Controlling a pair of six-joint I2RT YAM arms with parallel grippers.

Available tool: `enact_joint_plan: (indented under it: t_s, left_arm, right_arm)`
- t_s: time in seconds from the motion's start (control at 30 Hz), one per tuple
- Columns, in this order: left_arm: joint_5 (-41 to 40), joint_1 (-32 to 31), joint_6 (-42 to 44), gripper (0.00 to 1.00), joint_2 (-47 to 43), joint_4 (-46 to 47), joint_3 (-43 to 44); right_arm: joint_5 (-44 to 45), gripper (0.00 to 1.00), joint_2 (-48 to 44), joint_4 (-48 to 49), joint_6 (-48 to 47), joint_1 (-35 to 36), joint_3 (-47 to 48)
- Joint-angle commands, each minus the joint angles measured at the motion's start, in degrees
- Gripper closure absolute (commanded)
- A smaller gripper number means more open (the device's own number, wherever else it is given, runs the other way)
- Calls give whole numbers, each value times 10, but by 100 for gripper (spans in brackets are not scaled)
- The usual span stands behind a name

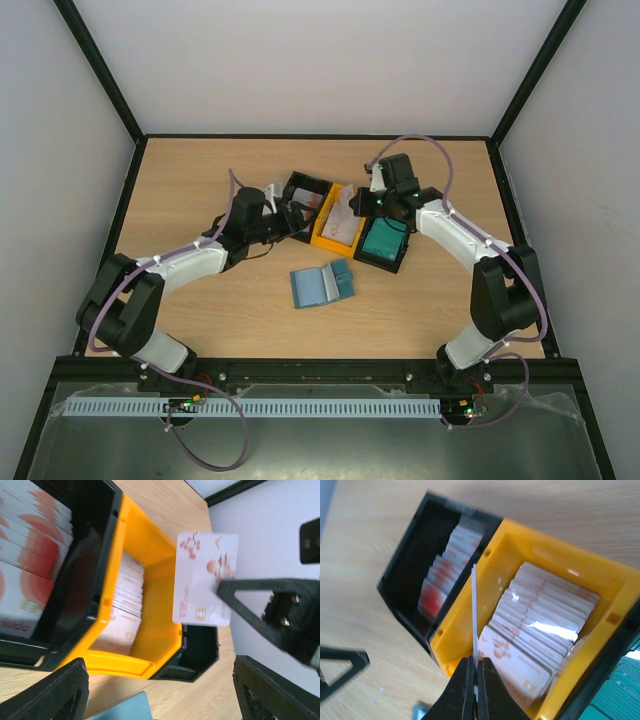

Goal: Put the credit cards into the card holder
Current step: Pick up the credit card from the storage box.

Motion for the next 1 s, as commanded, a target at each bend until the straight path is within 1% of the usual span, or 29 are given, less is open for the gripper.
enact_joint_plan:
  t_s: [0.0, 0.13, 0.33, 0.37, 0.47, 0.6, 0.67, 0.77, 0.97]
  left_arm:
    - [82, 2, -23, 18, 21, 42, 20]
    - [122, 2, -45, 16, 52, 58, 50]
    - [165, 1, -82, 15, 109, 105, 91]
    - [170, 2, -89, 16, 119, 110, 99]
    - [174, 1, -97, 18, 146, 109, 126]
    - [171, 1, -100, 22, 163, 104, 149]
    - [175, 1, -106, 27, 171, 108, 157]
    - [183, 1, -119, 36, 174, 123, 160]
    - [189, 2, -131, 63, 166, 136, 159]
  right_arm:
    - [-77, 98, -23, 98, 109, -35, -23]
    - [-167, 98, -33, 143, 139, -63, -48]
    - [-227, 98, -43, 179, 158, -73, -73]
    - [-239, 97, -44, 189, 175, -74, -78]
    - [-268, 98, -49, 228, 208, -75, -95]
    - [-294, 97, -56, 252, 230, -77, -105]
    - [-305, 96, -60, 254, 231, -78, -108]
    - [-318, 95, -62, 256, 230, -79, -114]
    - [-322, 91, -70, 248, 224, -82, -122]
